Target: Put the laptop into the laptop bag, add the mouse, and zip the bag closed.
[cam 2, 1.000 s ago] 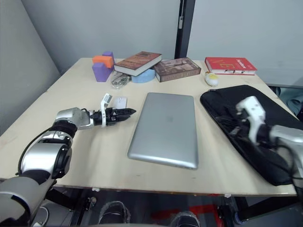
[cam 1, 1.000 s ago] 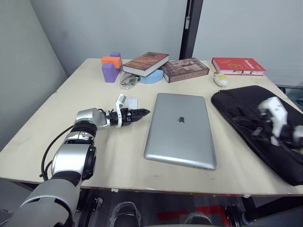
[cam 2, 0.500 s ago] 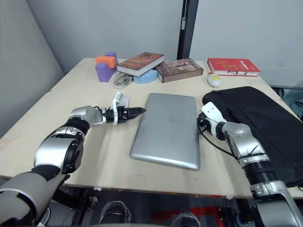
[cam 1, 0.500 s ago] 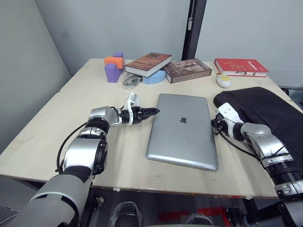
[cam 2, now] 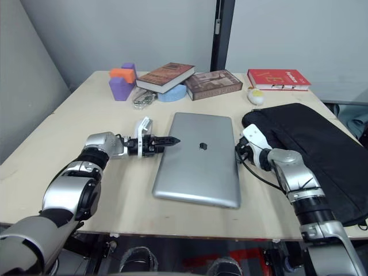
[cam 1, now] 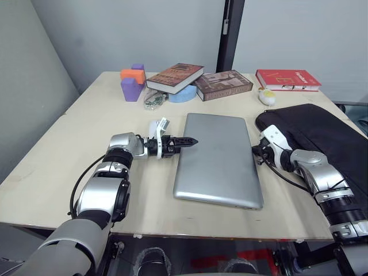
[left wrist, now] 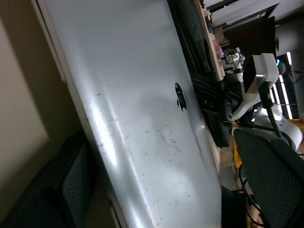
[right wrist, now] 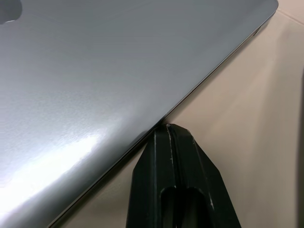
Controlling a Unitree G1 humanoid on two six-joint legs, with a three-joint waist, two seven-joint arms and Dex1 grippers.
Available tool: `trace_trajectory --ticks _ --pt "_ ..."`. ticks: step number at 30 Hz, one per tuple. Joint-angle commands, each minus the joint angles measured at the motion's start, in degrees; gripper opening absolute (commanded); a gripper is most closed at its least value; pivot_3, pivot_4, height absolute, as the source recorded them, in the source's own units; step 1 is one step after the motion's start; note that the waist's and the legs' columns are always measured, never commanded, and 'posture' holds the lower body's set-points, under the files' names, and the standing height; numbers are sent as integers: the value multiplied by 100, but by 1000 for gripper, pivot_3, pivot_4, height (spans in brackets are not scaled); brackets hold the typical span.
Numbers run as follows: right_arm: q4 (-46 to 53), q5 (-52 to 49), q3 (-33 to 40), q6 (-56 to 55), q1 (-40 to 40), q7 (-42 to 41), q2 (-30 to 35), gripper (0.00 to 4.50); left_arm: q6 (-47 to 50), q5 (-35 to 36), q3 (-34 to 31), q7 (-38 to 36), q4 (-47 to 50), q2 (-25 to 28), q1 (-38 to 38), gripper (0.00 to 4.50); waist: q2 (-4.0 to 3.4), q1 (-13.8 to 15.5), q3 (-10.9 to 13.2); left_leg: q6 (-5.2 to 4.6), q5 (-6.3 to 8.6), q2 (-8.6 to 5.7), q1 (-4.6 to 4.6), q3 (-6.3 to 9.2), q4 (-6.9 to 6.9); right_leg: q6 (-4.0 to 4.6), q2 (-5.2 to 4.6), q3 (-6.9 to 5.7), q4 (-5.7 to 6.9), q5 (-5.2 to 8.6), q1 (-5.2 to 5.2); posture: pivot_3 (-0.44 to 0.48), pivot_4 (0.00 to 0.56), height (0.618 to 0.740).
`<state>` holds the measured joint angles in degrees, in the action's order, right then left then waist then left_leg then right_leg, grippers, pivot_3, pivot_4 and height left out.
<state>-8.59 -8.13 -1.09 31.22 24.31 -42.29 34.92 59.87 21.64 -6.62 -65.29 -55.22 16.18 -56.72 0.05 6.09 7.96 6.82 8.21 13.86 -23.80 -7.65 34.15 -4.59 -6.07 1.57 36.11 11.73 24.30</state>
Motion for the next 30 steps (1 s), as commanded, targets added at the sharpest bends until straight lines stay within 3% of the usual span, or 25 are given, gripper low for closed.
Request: trace_trajectory --ticks 1,12,20,30 --pt "310 -218 -130 14 8 -273 -128 6 468 159 187 -48 346 -275 216 4239 1 -9 0 -5 -3 0 0 0 -5 3 1 -2 -4 2 0 0 150 725" --pt "171 -169 -29 -28 95 -309 -64 0 805 442 89 35 899 -146 249 504 2 -34 6 -30 -18 3 -11 0 -18 10 4 -9 -22 6 6 0 150 725" --pt "691 -474 308 32 12 -477 121 0 1369 880 -83 169 1392 113 218 332 0 -40 12 -30 -18 6 -30 2 -18 10 7 -11 -21 6 23 0 150 725" --pt "2746 -2200 2187 1402 -448 -1130 1536 0 2998 1930 -1380 662 2565 821 486 331 -9 48 41 -28 -24 17 -83 3 -24 12 20 -12 -14 7 80 0 150 725"
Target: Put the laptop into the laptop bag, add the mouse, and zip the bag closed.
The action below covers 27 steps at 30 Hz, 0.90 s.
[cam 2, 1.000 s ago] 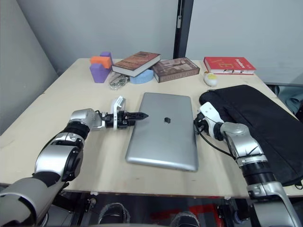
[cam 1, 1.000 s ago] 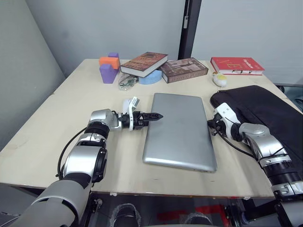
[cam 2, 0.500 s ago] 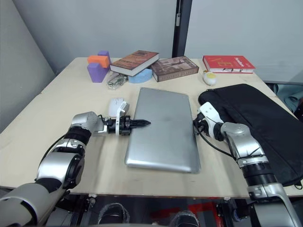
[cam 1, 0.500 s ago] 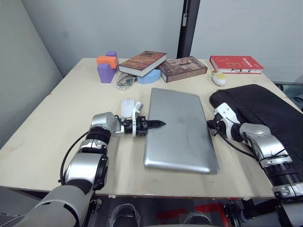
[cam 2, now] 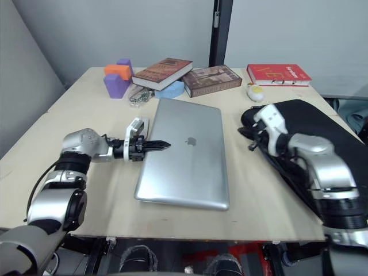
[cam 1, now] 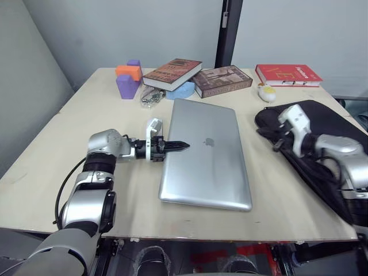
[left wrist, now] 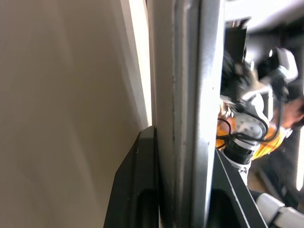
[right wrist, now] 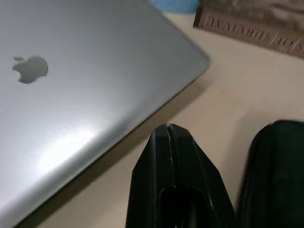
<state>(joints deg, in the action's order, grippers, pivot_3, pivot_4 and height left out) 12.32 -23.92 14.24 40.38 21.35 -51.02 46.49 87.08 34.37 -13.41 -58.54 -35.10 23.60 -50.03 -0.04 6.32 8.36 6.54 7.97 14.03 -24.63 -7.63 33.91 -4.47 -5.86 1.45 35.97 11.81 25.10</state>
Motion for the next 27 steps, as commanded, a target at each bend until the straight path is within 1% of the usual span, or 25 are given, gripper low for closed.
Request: trace_trajectory --ticks 1,3,4,7,10,13,16,18,21,24,27 --pt "858 -932 950 823 -324 -458 643 251 403 746 -878 77 633 109 -189 331 0 65 1 0 0 0 0 1 3 0 0 0 -1 0 -3 0 150 725" --pt "1176 -1398 1468 1213 -622 -740 1020 800 529 949 -1087 272 789 160 -162 331 0 130 3 -1 1 -1 -2 2 6 0 -1 1 -5 0 -4 0 150 725" --pt "1258 -1554 1660 1342 -724 -791 1153 1154 542 1061 -1129 370 841 186 -139 331 0 137 3 -1 1 -1 -2 2 7 1 -1 1 -6 0 -6 0 150 725" --pt "1438 -1756 2303 1592 -1054 -950 1571 2164 542 1640 -1190 619 963 369 -31 331 0 161 3 0 2 1 6 2 9 1 -1 1 -1 0 -10 0 150 725" --pt "1331 -1579 2973 1576 -1465 -1142 1897 3199 542 1929 -1330 958 901 532 41 331 0 181 3 1 3 2 5 1 16 1 -1 3 3 0 -9 0 150 725" --pt "1109 -1314 3228 1304 -1834 -1291 2035 4181 542 2106 -1418 1240 795 577 30 331 0 189 3 0 3 3 4 2 26 1 -1 3 8 0 -8 0 150 725" --pt "887 -1049 3014 992 -2063 -1240 2035 4181 542 2213 -1471 1401 862 533 -22 331 0 189 3 -2 3 3 5 2 35 1 -1 4 12 0 -11 0 150 725" --pt "714 -812 2602 807 -2026 -910 1943 4181 542 2240 -1635 1537 771 460 -126 331 0 187 3 -4 3 3 0 3 45 0 -2 5 15 0 -8 0 150 725" --pt "291 -177 1860 344 -1851 -196 1741 4181 542 2248 -1718 1689 771 354 -145 331 2 158 2 -6 2 4 4 8 52 0 -1 4 22 -1 -14 0 150 725" --pt "145 12 1659 165 -1787 -34 1699 4181 542 2292 -1758 1780 782 318 -138 331 0 149 3 -6 2 1 -1 8 57 -1 -3 4 24 -1 -11 0 150 725" --pt "-155 679 811 -286 -1571 774 1188 4181 542 2328 -1933 1929 930 120 -41 331 2 109 2 -6 2 3 -8 12 55 -2 0 1 25 -2 -5 0 150 725"
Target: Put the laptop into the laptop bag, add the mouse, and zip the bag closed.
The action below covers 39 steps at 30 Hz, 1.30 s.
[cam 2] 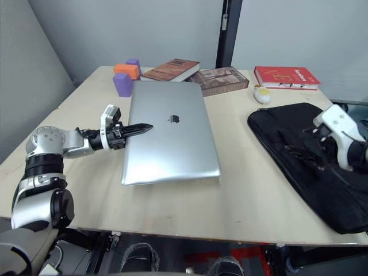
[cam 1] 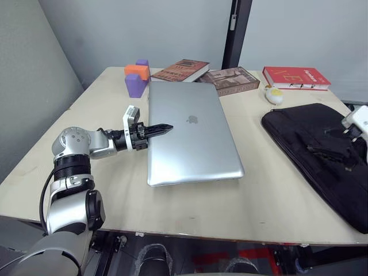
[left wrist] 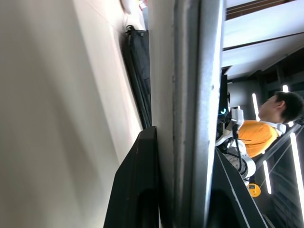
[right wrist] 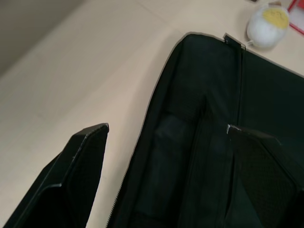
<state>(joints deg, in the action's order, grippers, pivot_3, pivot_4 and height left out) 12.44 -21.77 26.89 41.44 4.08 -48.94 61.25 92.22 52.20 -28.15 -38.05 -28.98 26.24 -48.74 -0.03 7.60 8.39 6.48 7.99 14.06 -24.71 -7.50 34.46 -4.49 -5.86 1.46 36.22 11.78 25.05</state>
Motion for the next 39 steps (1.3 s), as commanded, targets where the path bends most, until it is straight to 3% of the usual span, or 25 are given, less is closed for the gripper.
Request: trace_trajectory --ticks 1,8,22,25,35,39 --pt "-236 571 -619 -458 222 716 -431 4181 28 554 -564 -56 307 -207 -179 331 1 -39 -1 0 0 -1 -2 -1 2 -1 -1 1 0 0 1 0 150 725" --pt "-1266 1393 -1412 -1324 472 1143 -718 4181 28 732 -685 218 453 -380 -83 331 1 -94 0 -3 1 -2 -29 4 23 -4 -1 0 8 -2 19 0 150 725" --pt "-2039 1258 -1436 -1512 842 1024 -1017 4181 28 977 -808 582 571 -492 48 331 1 -150 0 -8 3 -3 -29 18 76 -5 -4 3 60 -3 15 0 150 725" --pt "-2116 1303 -1529 -1463 800 1023 -1100 3377 28 932 -845 597 548 -489 19 331 1 -154 0 -8 3 -3 -29 19 77 -5 -4 3 64 -3 15 0 150 725" --pt "-2077 1274 -1603 -1262 686 987 -1211 32 28 948 -813 606 612 -560 64 331 2 -155 -1 -6 6 -3 -20 24 87 -2 -4 2 63 -5 -4 0 150 725" --pt "-1948 1231 -1575 -1205 657 966 -1224 9 28 955 -798 595 635 -588 75 331 2 -156 -1 3 12 -2 -7 24 88 0 -4 2 63 -6 -15 0 150 725"
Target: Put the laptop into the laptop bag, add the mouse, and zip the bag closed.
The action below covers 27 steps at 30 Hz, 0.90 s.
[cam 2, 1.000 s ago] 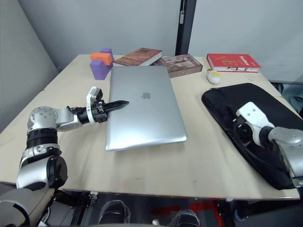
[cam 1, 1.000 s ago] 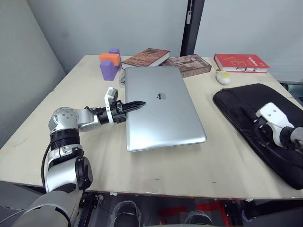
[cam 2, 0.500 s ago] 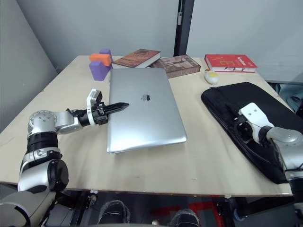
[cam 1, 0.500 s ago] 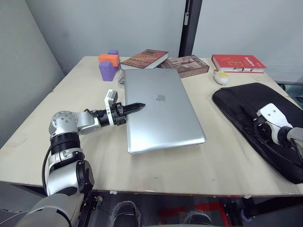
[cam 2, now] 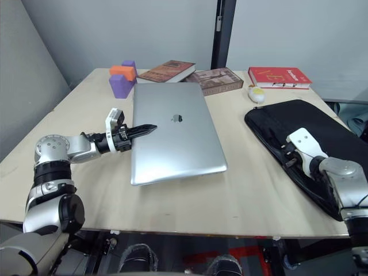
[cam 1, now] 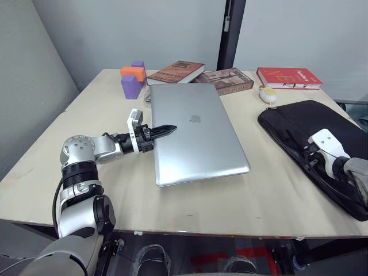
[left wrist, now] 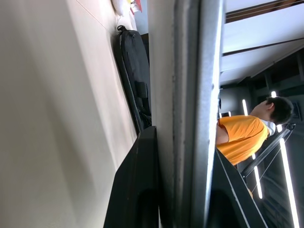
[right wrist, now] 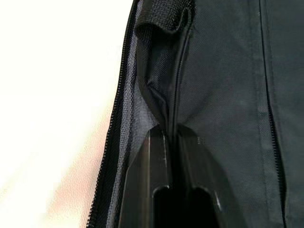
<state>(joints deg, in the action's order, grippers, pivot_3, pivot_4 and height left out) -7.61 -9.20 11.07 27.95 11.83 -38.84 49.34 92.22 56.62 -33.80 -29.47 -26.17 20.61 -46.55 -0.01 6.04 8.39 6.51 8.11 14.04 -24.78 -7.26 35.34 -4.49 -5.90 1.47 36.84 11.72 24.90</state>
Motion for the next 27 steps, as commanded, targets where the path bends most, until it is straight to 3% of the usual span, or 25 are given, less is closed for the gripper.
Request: trace_trajectory --ticks 1,7,15,20,27 --pt "84 -32 18 173 -117 -44 -27 9 28 522 -232 -264 358 -36 -143 331 0 0 0 0 0 0 1 0 0 0 0 0 0 0 0 0 150 725" --pt "668 -1143 863 1396 409 -59 -215 9 28 498 -122 -210 499 -243 -61 331 -1 -7 0 -9 -6 0 -5 -1 -3 0 0 0 -2 0 6 0 150 725" --pt "1408 -2235 1411 3196 991 108 -203 9 28 580 -23 -34 654 -635 17 331 -3 -2 2 -11 -8 0 -20 -1 -7 0 1 -1 -1 0 23 0 150 725" --pt "1696 -2826 1925 4299 1507 737 -538 9 -274 266 234 296 1014 -1031 83 331 -3 15 2 -11 -9 0 -21 -1 -7 0 0 0 0 0 24 0 150 725" --pt "2327 -3270 2486 5752 2189 1589 -1162 9 -196 262 7 957 873 -1575 -50 331 -5 21 1 -4 -13 -1 -23 -2 -10 -3 0 0 -2 -2 28 0 150 725"
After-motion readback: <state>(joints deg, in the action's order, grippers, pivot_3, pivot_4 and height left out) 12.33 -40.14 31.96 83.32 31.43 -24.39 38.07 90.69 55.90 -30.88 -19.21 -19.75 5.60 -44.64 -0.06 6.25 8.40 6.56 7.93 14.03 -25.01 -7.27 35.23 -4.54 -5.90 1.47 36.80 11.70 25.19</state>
